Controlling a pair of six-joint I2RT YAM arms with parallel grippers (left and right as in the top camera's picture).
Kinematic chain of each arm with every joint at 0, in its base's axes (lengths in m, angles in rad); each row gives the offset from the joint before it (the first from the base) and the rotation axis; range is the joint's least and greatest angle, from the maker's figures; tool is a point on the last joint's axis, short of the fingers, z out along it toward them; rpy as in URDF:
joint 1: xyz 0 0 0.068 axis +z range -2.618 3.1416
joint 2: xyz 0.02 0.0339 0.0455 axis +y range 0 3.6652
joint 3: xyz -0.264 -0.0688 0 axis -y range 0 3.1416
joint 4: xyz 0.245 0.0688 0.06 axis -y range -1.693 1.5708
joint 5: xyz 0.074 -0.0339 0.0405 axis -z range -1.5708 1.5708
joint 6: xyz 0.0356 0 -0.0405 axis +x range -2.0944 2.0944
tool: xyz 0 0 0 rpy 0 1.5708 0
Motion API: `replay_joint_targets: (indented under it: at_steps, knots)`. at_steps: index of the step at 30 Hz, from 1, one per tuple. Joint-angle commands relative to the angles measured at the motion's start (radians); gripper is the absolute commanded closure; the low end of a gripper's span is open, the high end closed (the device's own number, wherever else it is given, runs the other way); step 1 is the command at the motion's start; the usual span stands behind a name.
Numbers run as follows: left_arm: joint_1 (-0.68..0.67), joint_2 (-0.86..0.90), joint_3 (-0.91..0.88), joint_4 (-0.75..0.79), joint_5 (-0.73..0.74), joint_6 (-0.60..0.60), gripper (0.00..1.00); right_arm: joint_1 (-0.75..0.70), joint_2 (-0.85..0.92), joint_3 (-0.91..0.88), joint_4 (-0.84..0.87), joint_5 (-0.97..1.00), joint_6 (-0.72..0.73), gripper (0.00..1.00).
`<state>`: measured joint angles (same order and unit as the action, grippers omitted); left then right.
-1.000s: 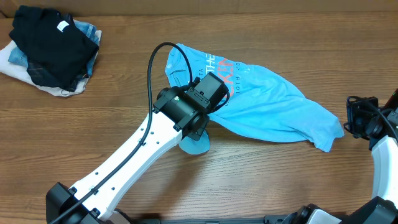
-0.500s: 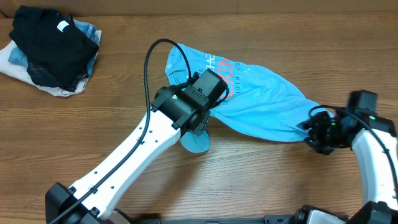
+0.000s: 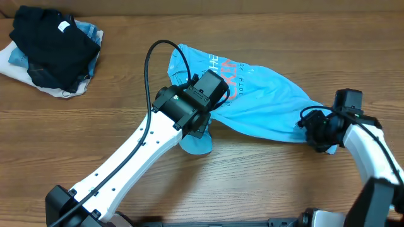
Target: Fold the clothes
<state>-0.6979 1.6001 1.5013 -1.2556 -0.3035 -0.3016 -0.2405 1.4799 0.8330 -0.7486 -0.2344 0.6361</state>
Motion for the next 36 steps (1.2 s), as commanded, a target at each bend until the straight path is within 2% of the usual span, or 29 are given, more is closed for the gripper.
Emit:
replay_joint_targets:
  at_steps: [1,5,14,23,30,34,36]
  knots:
    - [0.006,0.000,0.014,-0.002,-0.014,-0.021,0.96,0.002,0.116,-0.010,0.065,0.080,0.026,0.37]
    - [0.006,0.000,0.014,-0.004,-0.014,-0.020,0.96,-0.011,0.166,-0.009,0.133,0.110,0.053,0.42]
    - [0.006,0.000,0.014,-0.003,-0.019,-0.020,0.96,-0.084,0.166,0.054,0.188,0.106,0.049,0.61]
    - [0.015,0.000,0.014,-0.020,-0.086,-0.021,0.96,-0.136,0.166,0.060,0.295,0.110,0.045,0.65]
    - [0.107,0.000,0.014,-0.059,-0.111,-0.055,0.96,-0.154,0.166,0.060,0.431,0.110,0.045,0.65]
    - [0.158,0.000,0.014,-0.068,-0.110,-0.055,0.96,-0.154,0.166,0.069,0.511,0.109,0.045,0.64]
    - [0.175,0.000,0.014,-0.069,-0.106,-0.055,0.96,-0.154,0.166,0.093,0.534,0.110,0.036,0.59]
